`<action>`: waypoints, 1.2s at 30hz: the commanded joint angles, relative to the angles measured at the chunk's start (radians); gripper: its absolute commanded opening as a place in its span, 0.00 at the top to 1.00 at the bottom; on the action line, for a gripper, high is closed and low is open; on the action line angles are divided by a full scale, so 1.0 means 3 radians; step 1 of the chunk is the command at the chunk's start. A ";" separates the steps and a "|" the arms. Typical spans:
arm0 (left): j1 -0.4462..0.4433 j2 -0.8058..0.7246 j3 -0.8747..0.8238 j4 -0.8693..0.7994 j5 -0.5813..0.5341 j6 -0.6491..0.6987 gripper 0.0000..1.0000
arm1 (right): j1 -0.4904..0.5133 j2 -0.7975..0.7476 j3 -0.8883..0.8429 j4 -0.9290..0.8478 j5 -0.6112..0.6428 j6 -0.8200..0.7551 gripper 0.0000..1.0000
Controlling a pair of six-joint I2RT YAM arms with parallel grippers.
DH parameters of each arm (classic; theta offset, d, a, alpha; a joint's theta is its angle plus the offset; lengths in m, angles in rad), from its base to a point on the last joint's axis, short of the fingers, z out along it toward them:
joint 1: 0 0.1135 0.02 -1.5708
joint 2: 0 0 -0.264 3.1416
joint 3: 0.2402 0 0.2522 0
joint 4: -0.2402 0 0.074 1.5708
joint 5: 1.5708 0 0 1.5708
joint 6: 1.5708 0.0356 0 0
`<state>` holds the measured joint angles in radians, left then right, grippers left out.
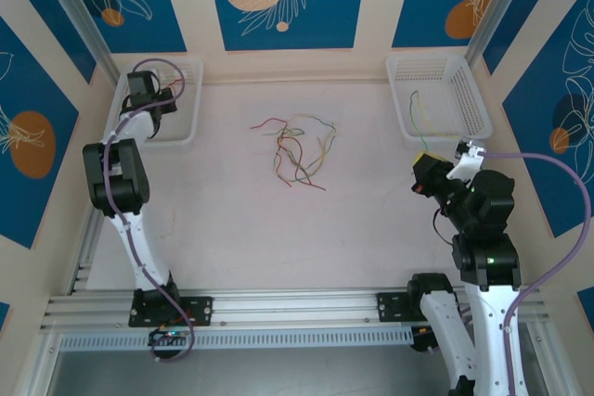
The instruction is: Untangle the cables
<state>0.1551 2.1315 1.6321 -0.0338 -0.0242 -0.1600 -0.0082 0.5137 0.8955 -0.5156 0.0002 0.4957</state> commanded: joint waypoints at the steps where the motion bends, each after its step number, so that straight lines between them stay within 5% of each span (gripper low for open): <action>1: 0.0025 0.0113 0.0150 -0.0310 -0.0287 -0.0130 0.98 | -0.0014 -0.0035 0.0107 -0.0031 -0.0005 -0.0090 1.00; 13: -0.0007 0.0664 0.1100 -0.1253 -0.0150 -0.0124 0.97 | -0.0014 -0.0036 0.0124 -0.0021 -0.0011 -0.0103 1.00; 19: -0.0026 0.0478 0.1018 -0.1215 -0.0176 -0.0191 0.76 | -0.0013 -0.0035 0.0124 -0.0024 -0.0021 -0.0089 1.00; 24: -0.0064 0.0130 0.0859 -0.1165 -0.0275 -0.0232 0.61 | -0.0014 -0.0033 0.0134 -0.0001 -0.0019 -0.0080 1.00; 32: -0.0171 -0.0521 0.0702 -0.1267 -0.0642 -0.0328 0.59 | -0.0014 -0.0035 0.0130 -0.0003 -0.0045 -0.0053 1.00; 36: -0.0231 -0.1153 0.0227 -0.1163 -0.0526 -0.0498 0.59 | -0.0014 -0.0017 0.0095 0.0006 -0.0071 -0.0037 1.00</action>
<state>0.1051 1.9030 1.7805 -0.3779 -0.1699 -0.2584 -0.0082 0.5137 0.9062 -0.5179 -0.0032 0.4786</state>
